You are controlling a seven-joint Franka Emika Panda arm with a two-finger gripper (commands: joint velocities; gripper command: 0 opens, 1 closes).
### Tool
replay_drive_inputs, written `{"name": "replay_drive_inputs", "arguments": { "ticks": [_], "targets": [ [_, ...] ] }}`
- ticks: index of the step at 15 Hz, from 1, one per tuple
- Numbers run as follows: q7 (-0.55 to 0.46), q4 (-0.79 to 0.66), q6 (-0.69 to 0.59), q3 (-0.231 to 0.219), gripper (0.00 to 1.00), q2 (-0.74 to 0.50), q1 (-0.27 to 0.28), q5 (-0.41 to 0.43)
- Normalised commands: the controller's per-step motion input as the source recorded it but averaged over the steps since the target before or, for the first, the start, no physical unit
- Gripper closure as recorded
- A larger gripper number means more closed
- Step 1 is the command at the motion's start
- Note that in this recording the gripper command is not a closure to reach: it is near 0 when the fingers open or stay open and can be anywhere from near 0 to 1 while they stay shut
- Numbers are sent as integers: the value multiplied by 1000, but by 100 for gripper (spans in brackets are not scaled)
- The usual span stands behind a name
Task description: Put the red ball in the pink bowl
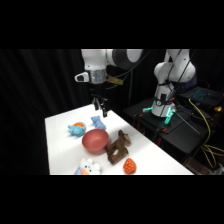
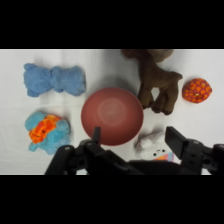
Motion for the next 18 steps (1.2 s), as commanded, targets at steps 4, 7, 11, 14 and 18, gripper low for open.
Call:
{"name": "replay_drive_inputs", "arguments": {
  "ticks": [4, 7, 11, 14, 18],
  "targets": [
    [-26, -21, 31, -7, 0, -17, 7, 19],
    [-19, -52, 70, 12, 0, -51, 23, 39],
    [54, -83, 122, 54, 0, -55, 79, 31],
    [75, -70, 123, 71, 0, -42, 99, 24],
    [85, -86, 144, 66, 0, -44, 89, 50]
  ]
}}
